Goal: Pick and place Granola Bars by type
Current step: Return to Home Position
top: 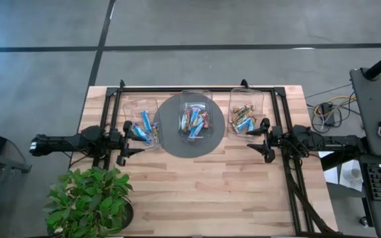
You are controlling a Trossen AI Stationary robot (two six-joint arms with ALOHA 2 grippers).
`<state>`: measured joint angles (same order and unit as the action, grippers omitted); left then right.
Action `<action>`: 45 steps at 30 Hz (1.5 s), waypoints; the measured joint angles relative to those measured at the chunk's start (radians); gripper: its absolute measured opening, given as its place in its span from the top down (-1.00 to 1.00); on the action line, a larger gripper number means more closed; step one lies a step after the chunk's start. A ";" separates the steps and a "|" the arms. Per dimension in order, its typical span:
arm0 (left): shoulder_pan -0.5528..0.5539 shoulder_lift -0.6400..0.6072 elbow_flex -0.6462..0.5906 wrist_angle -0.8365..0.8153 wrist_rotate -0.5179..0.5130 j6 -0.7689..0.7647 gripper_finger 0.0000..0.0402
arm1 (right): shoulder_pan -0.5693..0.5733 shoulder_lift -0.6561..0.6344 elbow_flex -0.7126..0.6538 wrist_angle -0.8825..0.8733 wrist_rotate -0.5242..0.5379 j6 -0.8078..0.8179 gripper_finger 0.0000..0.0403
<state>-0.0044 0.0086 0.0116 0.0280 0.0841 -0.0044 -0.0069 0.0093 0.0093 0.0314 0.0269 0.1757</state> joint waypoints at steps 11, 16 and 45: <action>0.000 0.000 0.000 0.000 0.000 0.000 0.13 | 0.000 0.000 0.000 0.000 0.000 0.000 -0.24; 0.000 0.000 0.000 0.000 0.000 0.000 0.13 | 0.000 0.000 0.000 0.000 0.000 0.000 -0.25; 0.000 0.000 0.000 0.000 0.000 0.000 0.13 | 0.000 0.000 0.000 0.000 0.001 0.000 -0.28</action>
<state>-0.0043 0.0089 0.0116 0.0284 0.0841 -0.0044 -0.0068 0.0093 0.0097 0.0312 0.0277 0.1757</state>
